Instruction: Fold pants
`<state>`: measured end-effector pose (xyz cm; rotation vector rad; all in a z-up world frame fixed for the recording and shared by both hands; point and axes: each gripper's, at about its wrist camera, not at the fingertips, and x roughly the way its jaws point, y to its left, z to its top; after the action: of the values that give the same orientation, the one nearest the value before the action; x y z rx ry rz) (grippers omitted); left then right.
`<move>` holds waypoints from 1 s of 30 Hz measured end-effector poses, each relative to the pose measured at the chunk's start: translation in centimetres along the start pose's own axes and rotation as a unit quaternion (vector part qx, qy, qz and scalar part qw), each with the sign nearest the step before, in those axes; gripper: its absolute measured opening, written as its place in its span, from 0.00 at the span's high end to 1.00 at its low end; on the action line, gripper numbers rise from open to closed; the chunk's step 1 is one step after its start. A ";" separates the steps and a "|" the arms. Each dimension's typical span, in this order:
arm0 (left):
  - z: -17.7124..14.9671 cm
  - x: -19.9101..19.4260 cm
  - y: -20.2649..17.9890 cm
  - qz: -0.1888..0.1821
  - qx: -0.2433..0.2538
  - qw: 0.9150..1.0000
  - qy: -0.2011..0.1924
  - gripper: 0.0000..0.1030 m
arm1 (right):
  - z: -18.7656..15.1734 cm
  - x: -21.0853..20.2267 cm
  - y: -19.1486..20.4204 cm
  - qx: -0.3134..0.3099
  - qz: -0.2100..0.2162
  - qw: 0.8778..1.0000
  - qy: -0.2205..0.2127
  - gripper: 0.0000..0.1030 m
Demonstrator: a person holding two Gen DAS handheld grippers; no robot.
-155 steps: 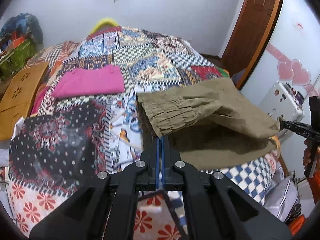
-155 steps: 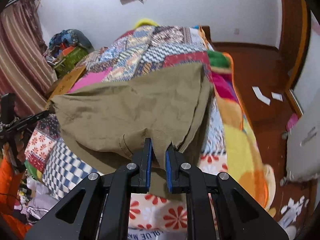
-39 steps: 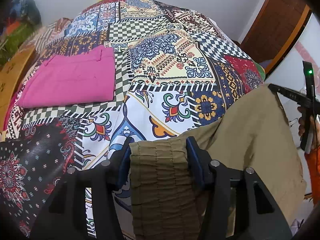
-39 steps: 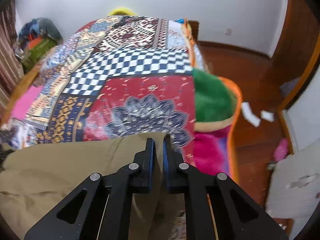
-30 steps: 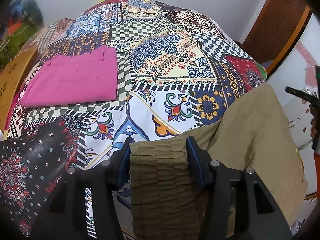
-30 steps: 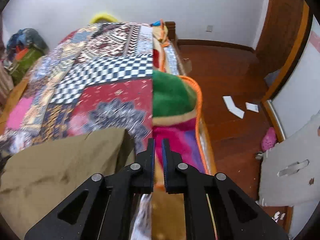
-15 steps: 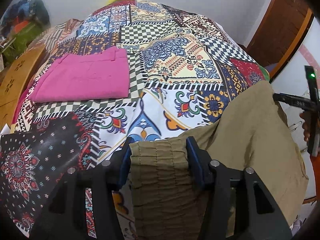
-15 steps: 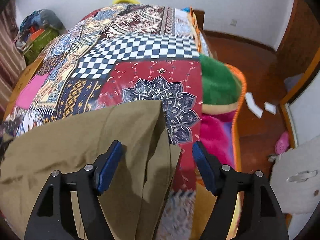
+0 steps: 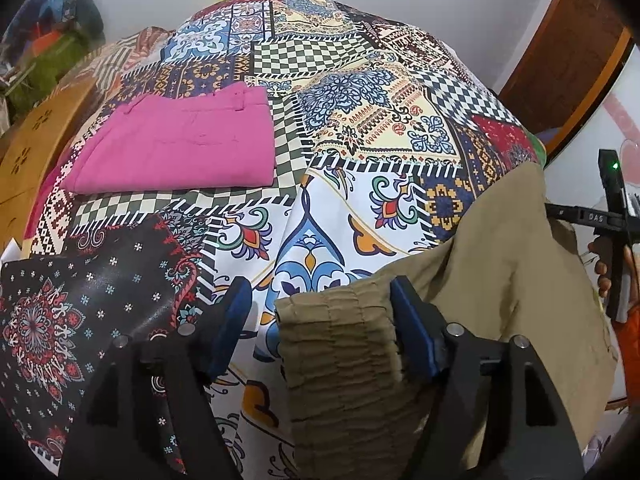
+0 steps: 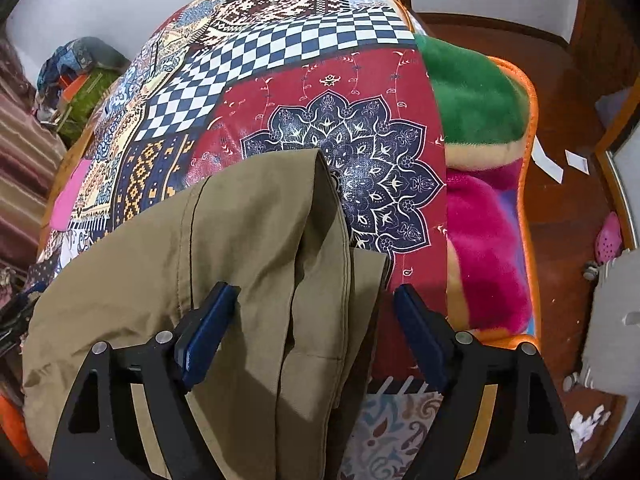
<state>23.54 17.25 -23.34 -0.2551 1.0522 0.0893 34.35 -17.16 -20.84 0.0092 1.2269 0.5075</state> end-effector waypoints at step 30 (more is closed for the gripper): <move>-5.4 -11.3 -0.2 0.027 -0.025 0.998 -0.047 0.11 | -4.8 -11.1 10.2 -0.152 -0.090 0.980 -0.097 0.30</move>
<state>13.46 16.25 -16.04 -0.2647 0.9646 0.1743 23.60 -13.54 -9.76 -0.3033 0.9404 0.5175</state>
